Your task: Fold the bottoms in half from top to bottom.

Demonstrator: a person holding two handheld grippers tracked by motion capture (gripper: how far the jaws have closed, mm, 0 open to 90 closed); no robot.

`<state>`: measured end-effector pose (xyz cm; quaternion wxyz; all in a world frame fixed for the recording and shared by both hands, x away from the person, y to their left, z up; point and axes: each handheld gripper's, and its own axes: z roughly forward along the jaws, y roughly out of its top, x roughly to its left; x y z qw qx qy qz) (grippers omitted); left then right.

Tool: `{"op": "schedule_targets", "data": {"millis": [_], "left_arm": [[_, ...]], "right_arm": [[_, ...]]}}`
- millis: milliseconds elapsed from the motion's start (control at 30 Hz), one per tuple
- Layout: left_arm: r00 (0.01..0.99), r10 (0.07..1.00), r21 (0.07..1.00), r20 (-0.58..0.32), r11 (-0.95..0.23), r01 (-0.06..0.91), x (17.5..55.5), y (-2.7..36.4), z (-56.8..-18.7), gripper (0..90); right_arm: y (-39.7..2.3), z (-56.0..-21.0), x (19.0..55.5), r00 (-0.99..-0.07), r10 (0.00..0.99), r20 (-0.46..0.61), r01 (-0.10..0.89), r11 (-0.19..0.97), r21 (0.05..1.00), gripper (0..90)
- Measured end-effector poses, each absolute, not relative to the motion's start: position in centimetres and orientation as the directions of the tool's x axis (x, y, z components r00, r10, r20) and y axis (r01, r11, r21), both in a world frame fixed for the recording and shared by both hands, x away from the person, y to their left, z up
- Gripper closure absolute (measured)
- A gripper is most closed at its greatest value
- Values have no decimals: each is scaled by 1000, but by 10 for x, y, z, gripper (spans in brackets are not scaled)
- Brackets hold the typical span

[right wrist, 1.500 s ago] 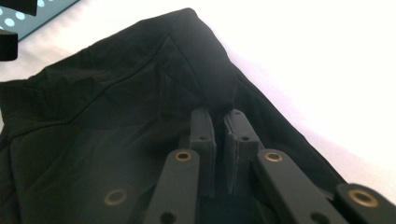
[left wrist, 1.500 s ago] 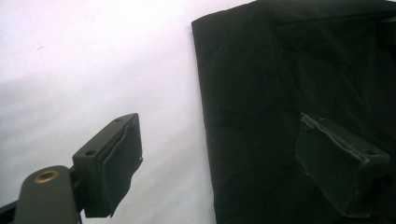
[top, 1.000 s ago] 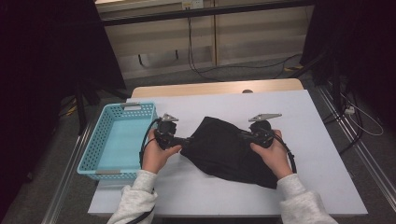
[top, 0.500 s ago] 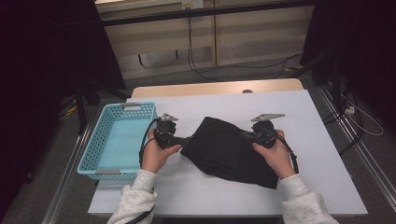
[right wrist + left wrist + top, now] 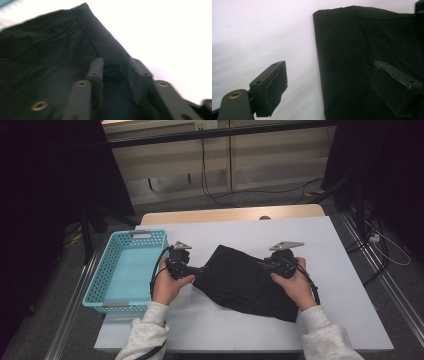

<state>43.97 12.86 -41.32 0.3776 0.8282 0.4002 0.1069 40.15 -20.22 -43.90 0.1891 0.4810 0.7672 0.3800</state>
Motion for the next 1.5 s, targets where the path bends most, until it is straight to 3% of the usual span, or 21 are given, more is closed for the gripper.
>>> {"op": "schedule_targets", "data": {"millis": [100,233,367,467,500,1500], "left_arm": [[658,743,717,-125,-390,577,439,129,-411,143],[655,745,717,-126,-388,579,439,130,-412,143],[655,746,715,-120,-393,578,439,129,-414,145],[653,747,714,-120,-392,580,438,130,-414,145],[651,749,715,-122,-389,581,438,131,-414,145],[649,750,714,-129,-384,586,440,133,-414,143]], "right_arm": [[-198,-441,407,-463,882,89,596,236,767,528],[-188,-443,413,-478,876,66,609,277,744,552],[-187,-455,415,-474,876,84,663,293,689,640],[-192,-457,415,-473,868,152,675,246,695,810],[-192,-457,415,-475,865,160,675,241,697,826],[-211,-423,398,-486,850,202,642,190,743,837]]}}
